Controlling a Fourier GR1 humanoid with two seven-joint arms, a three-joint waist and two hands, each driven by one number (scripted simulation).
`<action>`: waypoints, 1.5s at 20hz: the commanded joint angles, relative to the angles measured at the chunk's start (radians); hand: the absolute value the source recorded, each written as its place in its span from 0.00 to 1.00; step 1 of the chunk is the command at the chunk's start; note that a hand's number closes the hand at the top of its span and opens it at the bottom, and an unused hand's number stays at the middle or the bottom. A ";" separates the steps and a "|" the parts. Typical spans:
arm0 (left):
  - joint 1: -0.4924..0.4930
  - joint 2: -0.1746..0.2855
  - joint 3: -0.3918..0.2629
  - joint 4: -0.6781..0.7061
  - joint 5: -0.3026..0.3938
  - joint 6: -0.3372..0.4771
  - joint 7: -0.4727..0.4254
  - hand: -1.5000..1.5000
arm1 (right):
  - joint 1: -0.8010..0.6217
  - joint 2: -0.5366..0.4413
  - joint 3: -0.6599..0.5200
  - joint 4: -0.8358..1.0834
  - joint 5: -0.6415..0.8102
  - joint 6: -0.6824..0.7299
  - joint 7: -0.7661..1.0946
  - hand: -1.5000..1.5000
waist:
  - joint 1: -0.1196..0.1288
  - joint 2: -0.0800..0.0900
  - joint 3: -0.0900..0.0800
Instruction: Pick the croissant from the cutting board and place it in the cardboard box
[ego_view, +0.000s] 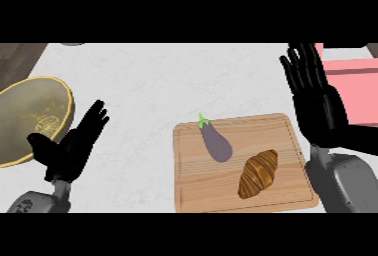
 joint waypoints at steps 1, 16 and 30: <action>-0.009 0.035 0.010 -0.009 -0.059 0.005 -0.038 0.50 | 0.065 0.004 -0.008 -0.100 0.056 -0.118 0.042 0.00 | -0.034 -0.017 -0.036; -0.044 0.175 -0.005 -0.101 -0.202 -0.056 -0.178 0.50 | 0.603 -0.434 -0.020 -0.375 0.761 -0.452 0.414 0.00 | -0.093 -0.026 -0.045; -0.156 0.143 -0.036 -0.073 -0.219 -0.110 -0.151 0.50 | 0.633 -0.567 0.265 -0.798 1.061 0.077 1.176 0.00 | 0.005 0.000 -0.045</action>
